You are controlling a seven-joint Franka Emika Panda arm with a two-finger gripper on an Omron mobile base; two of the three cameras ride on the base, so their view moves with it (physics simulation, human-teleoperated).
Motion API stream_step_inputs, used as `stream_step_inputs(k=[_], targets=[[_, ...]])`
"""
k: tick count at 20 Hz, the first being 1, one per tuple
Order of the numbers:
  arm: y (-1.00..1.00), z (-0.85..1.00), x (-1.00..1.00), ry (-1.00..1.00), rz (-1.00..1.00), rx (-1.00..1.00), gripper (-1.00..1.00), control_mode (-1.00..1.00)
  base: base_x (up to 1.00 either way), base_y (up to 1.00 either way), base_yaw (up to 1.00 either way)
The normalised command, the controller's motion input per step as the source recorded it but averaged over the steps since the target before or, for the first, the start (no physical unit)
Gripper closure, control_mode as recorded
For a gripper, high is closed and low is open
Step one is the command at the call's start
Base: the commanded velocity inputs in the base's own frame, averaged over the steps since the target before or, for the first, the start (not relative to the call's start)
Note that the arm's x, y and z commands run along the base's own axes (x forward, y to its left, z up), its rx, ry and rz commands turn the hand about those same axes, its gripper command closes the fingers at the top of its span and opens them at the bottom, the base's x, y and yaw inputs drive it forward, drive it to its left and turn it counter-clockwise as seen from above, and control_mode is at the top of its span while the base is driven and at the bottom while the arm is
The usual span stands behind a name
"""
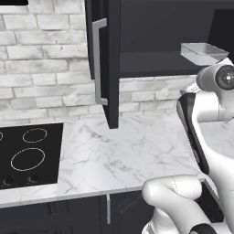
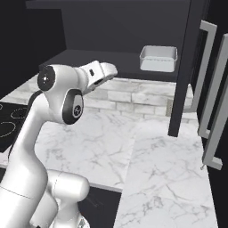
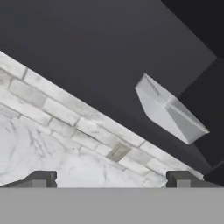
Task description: Retrieve the tupperware and aluminum foil from the cabinet and place them on the dining counter near the plate with cucumber and broccoli to prepare for storing leftovers.
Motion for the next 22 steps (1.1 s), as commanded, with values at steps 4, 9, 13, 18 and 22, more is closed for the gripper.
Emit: stream_step_inputs(k=[4,9,13,18,22], targets=[[0.00,0.63,0.01,-0.25,-0.16,0.14,-1.00,-1.00,0.00,0.00,0.00],[-0.15,0.64,0.14,-0.04,-0.03,0.16,-1.00,-1.00,0.00,0.00,0.00],[-0.34,0.51,0.24,0.00,0.00,0.21,-1.00,-1.00,0.00,0.00,0.00],[-0.34,0.21,0.26,0.04,0.01,0.19,-1.00,-1.00,0.00,0.00,0.00],[-0.06,0.00,0.54,0.12,0.05,0.10,-1.00,-1.00,0.00,0.00,0.00]])
